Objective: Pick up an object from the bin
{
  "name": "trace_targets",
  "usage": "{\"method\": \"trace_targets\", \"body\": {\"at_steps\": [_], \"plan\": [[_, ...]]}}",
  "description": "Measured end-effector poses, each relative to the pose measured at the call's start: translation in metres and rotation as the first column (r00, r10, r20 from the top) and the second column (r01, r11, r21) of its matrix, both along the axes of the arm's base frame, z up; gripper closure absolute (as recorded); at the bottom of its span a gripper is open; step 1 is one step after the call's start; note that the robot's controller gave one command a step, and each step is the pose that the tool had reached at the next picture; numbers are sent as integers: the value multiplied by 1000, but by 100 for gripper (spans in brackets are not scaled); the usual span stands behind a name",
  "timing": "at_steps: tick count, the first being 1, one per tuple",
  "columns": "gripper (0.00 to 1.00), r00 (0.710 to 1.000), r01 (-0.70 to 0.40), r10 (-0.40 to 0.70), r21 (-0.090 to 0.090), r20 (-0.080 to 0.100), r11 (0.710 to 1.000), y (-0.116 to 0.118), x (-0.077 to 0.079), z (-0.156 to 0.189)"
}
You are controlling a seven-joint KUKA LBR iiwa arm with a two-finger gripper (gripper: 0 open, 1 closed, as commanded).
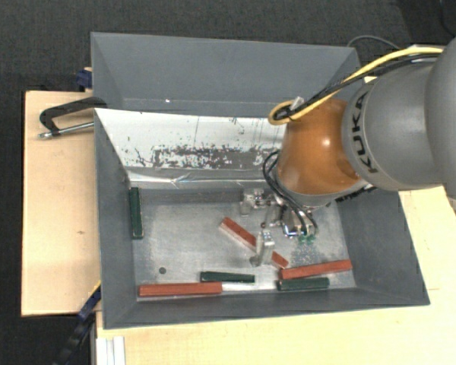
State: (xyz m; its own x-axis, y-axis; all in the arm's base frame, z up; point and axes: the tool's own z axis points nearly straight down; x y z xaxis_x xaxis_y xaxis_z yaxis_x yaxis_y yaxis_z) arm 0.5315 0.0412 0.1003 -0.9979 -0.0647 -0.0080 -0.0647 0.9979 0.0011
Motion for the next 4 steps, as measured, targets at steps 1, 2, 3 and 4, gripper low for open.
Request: {"method": "trace_targets", "body": {"at_steps": [1,2,3,4], "plan": [[100,998,-67,67,-3,4,998,-80,-28,-27],[100,998,-68,68,-3,4,998,-80,-28,-27],[100,998,-68,68,-3,2,998,-80,-29,-24],[100,998,-68,68,-1,-3,998,-79,-29,-15]]}}
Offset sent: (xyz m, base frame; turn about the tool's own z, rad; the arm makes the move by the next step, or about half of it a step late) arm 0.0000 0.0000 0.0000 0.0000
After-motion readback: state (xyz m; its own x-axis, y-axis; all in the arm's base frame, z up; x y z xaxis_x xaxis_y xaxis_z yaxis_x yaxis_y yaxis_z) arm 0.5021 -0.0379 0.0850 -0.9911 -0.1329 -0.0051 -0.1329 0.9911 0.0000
